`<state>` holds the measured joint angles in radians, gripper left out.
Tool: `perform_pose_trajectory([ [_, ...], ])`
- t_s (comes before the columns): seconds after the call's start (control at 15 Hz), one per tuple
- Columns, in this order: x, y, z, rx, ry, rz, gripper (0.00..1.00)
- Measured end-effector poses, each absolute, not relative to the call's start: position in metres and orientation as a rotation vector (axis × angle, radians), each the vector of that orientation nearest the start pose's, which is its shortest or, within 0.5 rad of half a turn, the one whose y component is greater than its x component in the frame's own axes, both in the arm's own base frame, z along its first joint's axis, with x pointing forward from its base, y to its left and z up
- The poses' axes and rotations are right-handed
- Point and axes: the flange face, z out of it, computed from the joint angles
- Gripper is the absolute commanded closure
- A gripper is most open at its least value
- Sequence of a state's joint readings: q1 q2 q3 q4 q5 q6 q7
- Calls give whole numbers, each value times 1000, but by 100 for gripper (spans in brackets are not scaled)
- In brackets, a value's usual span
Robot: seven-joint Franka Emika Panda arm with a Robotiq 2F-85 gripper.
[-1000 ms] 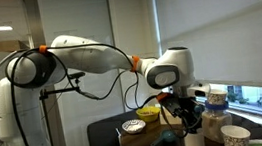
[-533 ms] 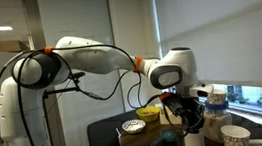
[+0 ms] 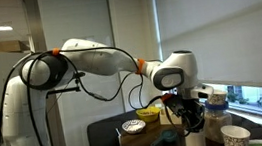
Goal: Remove the blue block from the white jug and put it on the table
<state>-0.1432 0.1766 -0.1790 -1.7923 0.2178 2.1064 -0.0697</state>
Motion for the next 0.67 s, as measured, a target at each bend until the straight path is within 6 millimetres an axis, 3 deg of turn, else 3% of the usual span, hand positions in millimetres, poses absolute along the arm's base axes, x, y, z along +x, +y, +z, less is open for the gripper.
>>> perform_pose_trajectory([
  [0.2, 596, -179, 461, -2950, 506, -202, 71],
  [0.27, 595, -179, 460, -2948, 505, -181, 84],
  [0.33, 593, -180, 460, -2945, 506, -160, 90],
  [0.67, 588, -191, 463, -2936, 528, -120, 90],
])
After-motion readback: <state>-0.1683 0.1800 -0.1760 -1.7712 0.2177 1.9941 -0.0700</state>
